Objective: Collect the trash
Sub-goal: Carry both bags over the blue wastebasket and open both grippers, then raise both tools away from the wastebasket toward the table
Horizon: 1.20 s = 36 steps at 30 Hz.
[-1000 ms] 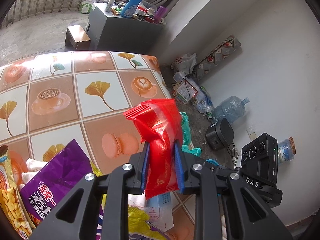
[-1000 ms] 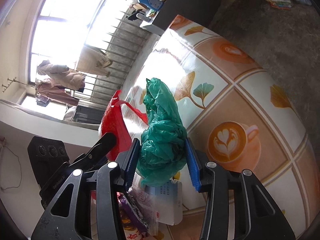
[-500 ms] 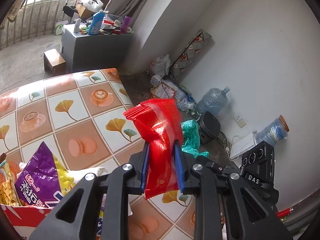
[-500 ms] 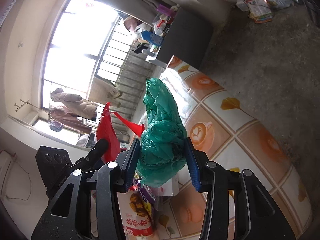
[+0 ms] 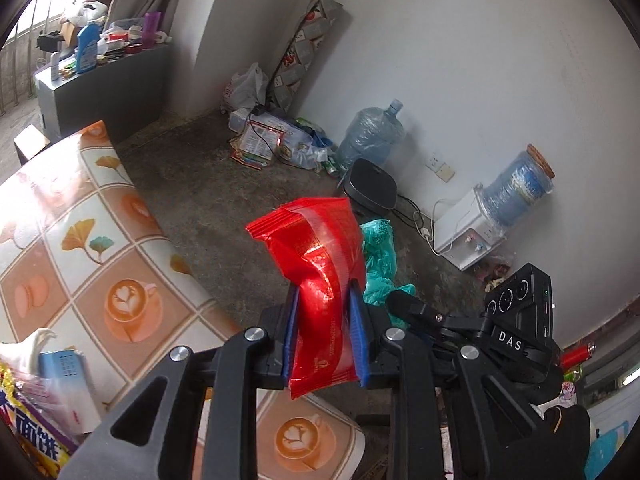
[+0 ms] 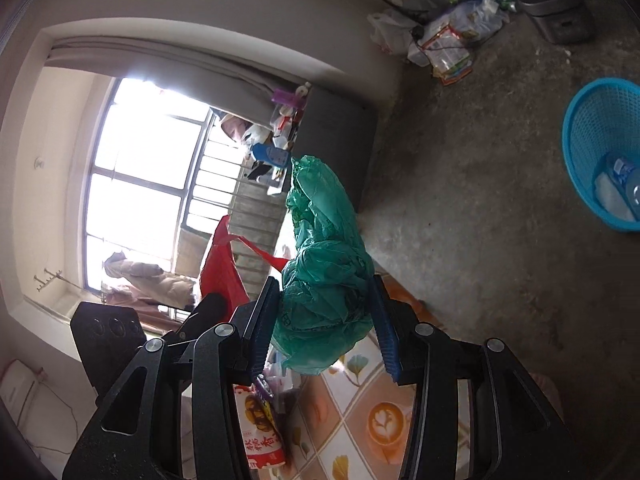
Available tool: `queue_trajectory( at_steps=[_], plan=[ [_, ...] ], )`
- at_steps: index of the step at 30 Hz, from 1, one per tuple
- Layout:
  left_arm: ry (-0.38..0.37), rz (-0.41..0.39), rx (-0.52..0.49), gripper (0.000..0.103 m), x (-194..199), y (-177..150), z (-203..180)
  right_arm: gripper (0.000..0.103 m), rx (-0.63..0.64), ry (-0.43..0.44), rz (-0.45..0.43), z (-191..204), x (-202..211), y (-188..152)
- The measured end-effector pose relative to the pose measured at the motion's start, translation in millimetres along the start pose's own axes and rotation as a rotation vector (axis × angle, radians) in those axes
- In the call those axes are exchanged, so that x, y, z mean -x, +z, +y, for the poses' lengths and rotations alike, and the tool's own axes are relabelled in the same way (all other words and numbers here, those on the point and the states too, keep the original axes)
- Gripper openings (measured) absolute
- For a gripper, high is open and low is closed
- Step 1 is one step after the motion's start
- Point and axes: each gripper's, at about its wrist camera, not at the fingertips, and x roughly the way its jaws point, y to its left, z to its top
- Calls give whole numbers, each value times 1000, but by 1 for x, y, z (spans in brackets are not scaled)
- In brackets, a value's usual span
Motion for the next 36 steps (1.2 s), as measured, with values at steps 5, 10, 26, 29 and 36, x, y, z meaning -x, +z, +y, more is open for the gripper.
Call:
queue_trajectory(
  at_steps=[5,10,26,29,36],
  plan=[
    [-38,88,-98,22,-54,9,-48,43,-60,-72,-108,-33,42,18],
    [-93,157,-154,22,-108,19,-87,44,-91,-177,-187,-59,69,40],
    [-94,357,-140,61,-237,6,-102,61,-219,-424,-175,-165,47,68],
    [-80,342,-148,61,-226,2,-97,61,-218,-417,-182,-161,52,57],
    [-89,259,-186,61,-180,-5,-91,61,-133,-460,-217,-132,60,48]
  ],
)
